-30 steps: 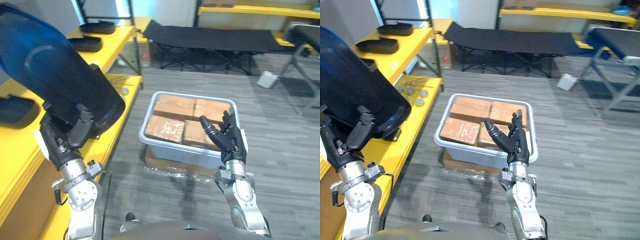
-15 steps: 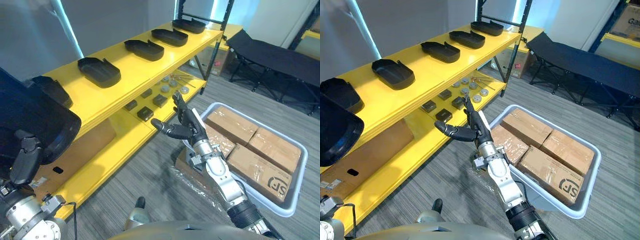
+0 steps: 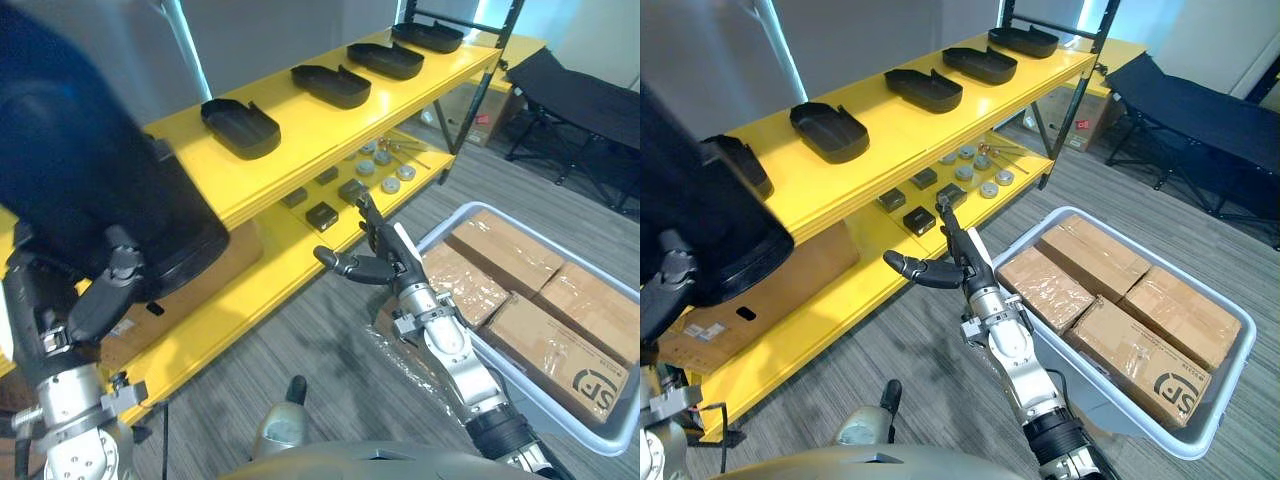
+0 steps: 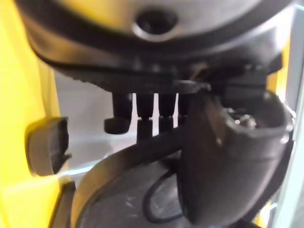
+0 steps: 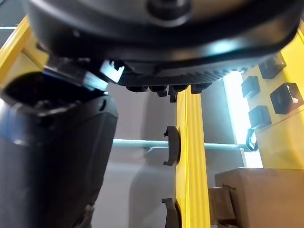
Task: Walk over and take three plastic housings, then place them on the shelf
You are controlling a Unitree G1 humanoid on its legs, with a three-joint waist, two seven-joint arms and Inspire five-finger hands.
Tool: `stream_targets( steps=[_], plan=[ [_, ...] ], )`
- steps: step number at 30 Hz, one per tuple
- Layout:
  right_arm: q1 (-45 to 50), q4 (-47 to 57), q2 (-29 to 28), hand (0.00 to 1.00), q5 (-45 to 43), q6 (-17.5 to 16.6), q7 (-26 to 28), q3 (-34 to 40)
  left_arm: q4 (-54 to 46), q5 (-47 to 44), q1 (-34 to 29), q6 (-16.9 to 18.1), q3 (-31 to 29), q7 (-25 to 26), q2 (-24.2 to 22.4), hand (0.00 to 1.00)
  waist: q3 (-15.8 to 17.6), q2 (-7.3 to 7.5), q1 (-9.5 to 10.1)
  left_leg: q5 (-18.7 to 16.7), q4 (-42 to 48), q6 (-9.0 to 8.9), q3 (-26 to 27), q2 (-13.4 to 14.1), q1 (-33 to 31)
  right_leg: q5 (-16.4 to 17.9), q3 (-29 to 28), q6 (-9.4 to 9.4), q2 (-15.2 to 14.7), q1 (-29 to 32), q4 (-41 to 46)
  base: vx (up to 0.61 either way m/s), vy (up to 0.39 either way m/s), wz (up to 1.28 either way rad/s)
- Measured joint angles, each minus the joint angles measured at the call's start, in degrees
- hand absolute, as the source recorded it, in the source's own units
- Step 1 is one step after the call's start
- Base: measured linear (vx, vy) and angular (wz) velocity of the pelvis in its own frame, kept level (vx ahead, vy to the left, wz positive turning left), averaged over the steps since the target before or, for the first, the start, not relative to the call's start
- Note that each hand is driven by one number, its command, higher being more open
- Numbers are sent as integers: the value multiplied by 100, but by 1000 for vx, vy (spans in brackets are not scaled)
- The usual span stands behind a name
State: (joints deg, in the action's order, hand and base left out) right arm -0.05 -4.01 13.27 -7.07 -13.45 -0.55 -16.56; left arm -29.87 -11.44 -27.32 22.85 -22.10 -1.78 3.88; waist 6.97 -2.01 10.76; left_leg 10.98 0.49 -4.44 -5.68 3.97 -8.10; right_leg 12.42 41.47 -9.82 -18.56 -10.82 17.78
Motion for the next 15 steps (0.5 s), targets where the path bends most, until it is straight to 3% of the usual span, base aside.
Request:
stream_targets(
  steps=[5,8,12,15],
  plan=[
    [37,5,56,100,-10,-100,119,362,10,-225,81,220,289,-257,127,0,176,-186,0,143,28,87,-54,-45,-91,296,-44,43,-138,198,510,-53,-35,19],
    [-14,6,46,100,-10,-141,120,434,14,-221,51,230,323,-259,122,0,279,-220,6,56,159,178,-54,-36,-139,418,13,30,-155,225,620,-66,-18,8],
    [-115,65,-16,100,-14,-369,101,421,125,-218,-9,267,316,-382,118,0,337,-161,100,-109,406,84,-42,-75,-212,454,87,-8,-215,139,617,15,9,7],
    [-196,250,-266,100,1,-547,-105,427,132,-219,4,366,224,-463,116,0,419,-10,195,-506,1087,14,-66,-241,-527,468,239,-84,-331,-39,601,104,64,21]
  ],
)
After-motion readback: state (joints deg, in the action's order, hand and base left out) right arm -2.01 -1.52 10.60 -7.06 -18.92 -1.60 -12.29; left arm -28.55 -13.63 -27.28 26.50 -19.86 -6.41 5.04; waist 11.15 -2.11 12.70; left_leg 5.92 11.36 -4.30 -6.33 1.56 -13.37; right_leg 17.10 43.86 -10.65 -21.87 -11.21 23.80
